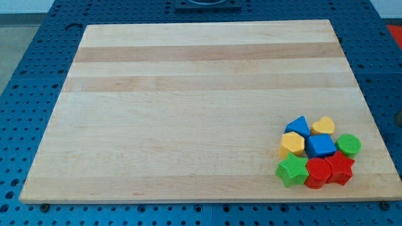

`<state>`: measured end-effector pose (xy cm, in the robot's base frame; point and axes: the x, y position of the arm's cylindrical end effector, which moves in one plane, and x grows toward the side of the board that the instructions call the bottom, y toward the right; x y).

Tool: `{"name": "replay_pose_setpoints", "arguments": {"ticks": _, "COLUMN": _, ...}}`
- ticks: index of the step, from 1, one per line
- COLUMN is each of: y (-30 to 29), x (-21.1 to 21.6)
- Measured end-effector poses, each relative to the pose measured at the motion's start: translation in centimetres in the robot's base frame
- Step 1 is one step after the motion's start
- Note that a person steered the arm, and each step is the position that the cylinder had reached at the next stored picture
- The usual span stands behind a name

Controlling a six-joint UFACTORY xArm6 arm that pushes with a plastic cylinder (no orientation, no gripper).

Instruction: Push the yellow heart along with the blue triangle towards left

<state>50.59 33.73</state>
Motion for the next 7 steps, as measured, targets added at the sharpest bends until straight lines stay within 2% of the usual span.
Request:
{"name": "replay_pose_setpoints", "arguments": {"ticks": 2, "y": -5.5, "x": 1.0}}
{"name": "replay_pose_setpoints", "arguments": {"ticks": 4, "y": -12.2, "x": -3.7}}
{"name": "replay_pose_setpoints", "arguments": {"ticks": 5, "y": -10.8, "x": -4.0}}
{"name": "replay_pose_setpoints", "arguments": {"ticks": 6, "y": -6.4, "x": -3.1}}
{"name": "replay_pose_setpoints", "arguments": {"ticks": 7, "y": -5.6, "x": -1.5}}
